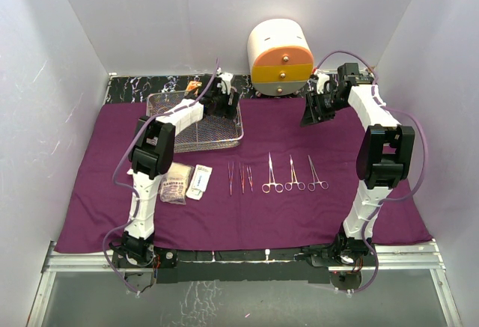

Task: Open and lay out the surgical kit
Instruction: Pick up the medical item from the container.

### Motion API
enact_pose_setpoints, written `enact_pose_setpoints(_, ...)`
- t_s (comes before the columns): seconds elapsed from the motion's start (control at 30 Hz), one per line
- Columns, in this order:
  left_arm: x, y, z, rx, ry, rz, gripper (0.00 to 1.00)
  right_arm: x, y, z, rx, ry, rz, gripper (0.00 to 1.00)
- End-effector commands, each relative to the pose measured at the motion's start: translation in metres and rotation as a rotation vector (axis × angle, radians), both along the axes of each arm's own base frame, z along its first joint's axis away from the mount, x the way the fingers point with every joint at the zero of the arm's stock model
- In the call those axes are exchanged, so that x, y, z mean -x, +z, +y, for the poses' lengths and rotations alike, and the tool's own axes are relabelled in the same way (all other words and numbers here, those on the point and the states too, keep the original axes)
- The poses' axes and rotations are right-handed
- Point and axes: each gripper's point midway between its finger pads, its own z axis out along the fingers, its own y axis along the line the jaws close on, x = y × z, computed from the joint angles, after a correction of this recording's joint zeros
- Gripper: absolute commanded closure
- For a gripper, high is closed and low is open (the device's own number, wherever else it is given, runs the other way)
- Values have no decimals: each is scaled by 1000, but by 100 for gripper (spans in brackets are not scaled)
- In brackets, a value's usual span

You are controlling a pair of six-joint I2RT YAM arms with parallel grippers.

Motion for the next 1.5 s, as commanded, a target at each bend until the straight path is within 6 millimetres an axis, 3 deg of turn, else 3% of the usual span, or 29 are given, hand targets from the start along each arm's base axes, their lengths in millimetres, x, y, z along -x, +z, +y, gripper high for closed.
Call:
enact_pose_setpoints(0.0, -2, 3, -4, -7, 30, -19, 23, -5, 25, 1, -15, 9, -95, 53)
enact_pose_setpoints(0.3, 2, -13, 0, -47, 37, 3, 26, -4, 23, 1, -17, 11, -89, 53)
enact_pose_setpoints(0.6, 7, -28, 6, -78, 36, 28, 34, -3, 22, 1, -17, 13, -87, 54)
enact_pose_setpoints(1.07, 11, -11, 10, -101, 5, -13, 60, -2, 19, 3, -25, 16, -80, 55)
enact_pose_setpoints(1.47, 26, -2, 16, -121, -25, 19, 69, 0, 20, 4, -31, 21, -82, 56)
